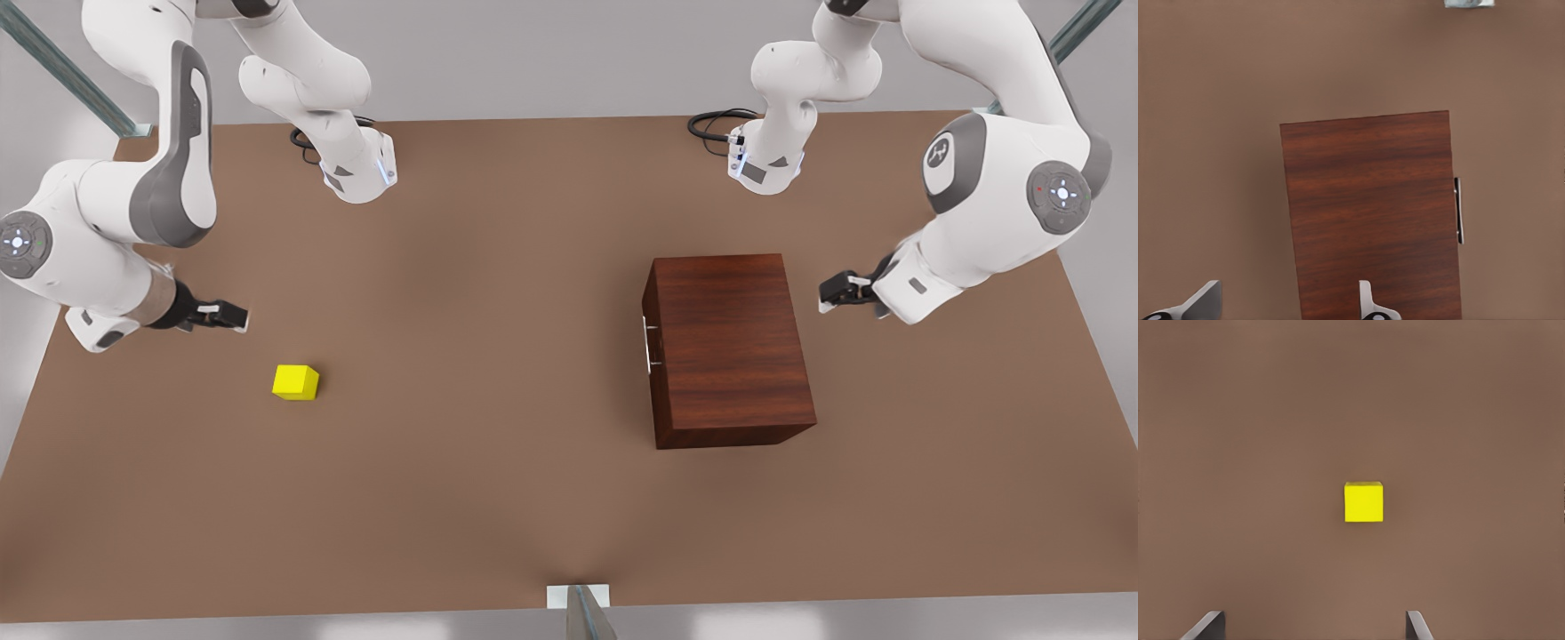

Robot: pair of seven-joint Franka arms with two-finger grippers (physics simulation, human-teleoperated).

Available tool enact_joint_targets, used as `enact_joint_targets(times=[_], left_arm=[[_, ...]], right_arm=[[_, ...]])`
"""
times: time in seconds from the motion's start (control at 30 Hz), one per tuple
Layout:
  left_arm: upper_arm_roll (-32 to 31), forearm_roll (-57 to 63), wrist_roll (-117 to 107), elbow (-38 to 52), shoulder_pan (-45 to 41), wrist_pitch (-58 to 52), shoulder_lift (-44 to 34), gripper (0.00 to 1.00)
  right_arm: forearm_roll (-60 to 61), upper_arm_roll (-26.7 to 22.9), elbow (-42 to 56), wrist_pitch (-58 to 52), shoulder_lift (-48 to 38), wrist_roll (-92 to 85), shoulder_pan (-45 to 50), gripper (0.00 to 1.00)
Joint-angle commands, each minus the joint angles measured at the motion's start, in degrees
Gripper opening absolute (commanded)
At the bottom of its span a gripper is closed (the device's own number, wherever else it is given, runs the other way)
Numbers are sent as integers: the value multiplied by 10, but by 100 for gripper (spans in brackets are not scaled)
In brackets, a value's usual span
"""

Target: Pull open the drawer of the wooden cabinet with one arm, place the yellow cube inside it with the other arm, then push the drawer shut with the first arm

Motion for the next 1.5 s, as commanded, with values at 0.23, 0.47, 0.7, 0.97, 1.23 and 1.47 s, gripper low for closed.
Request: enact_joint_targets(times=[0.23, 0.47, 0.7, 0.97, 1.23, 1.47], left_arm=[[-1, 76, -326, 140, -227, -1, 108, 100], [7, 133, -647, 283, -369, 76, 304, 100], [31, 193, -617, 283, -368, 150, 376, 100], [45, 254, -584, 278, -373, 50, 394, 100], [46, 293, -563, 253, -376, -10, 411, 100], [46, 290, -594, 248, -380, -10, 417, 100]], right_arm=[[-3, 1, -1, 89, 3, -14, -1, 100], [-3, 1, -1, 89, 6, -14, -1, 100], [-3, 0, 0, 89, 7, -14, 0, 100], [-3, 1, 0, 90, 10, -14, 2, 100], [-3, 2, 0, 90, 12, -14, 2, 100], [-3, 3, 0, 91, 13, -14, 3, 100]])
